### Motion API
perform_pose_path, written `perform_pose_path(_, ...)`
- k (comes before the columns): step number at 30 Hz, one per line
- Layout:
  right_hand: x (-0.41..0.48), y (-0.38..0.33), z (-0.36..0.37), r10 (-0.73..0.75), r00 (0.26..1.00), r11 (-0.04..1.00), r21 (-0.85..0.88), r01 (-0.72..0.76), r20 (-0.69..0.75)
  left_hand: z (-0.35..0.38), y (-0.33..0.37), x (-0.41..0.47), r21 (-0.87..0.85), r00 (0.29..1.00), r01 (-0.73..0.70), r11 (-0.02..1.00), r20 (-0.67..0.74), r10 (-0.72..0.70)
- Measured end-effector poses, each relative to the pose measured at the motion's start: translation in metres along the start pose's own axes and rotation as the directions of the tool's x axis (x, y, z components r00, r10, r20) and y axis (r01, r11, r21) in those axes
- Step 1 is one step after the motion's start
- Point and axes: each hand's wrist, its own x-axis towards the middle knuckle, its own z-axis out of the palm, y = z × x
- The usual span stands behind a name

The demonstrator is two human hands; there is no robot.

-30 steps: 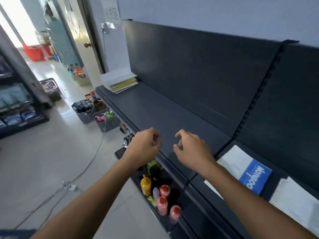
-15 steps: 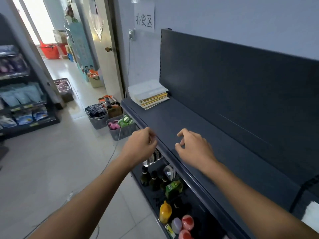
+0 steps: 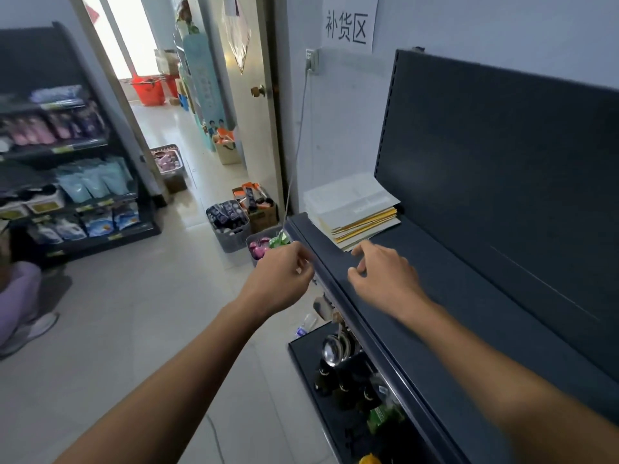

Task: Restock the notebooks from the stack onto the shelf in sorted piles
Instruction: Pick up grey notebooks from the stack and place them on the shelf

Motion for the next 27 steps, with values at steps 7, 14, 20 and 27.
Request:
perform_pose_path(7,0.072,-0.021,0.019,0.063,0.998,0.998,-0.020,-0.064,-0.008,-0.008,-0.048,0.073,-0.024,0.999,-0.032,0.999,0.035,0.033)
perform_pose_path(14,0.121,-0.039,0.035,0.300,0.950,0.952,-0.036,-0.304,-0.087,-0.012,-0.081,0.150,-0.077,0.971,-0.186,0.979,0.135,0.195)
perform_pose_path(20,0.135,-0.058,0.053,0.465,0.877,0.885,0.027,-0.465,-0.125,-0.018,-0.099,0.201,-0.094,0.900,-0.362,0.927,0.226,0.374)
perform_pose_path(27,0.153,-0.044,0.049,0.608,0.773,0.792,0.074,-0.606,-0.180,-0.007,-0.089,0.256,-0.168,0.832,-0.440,0.882,0.292,0.471)
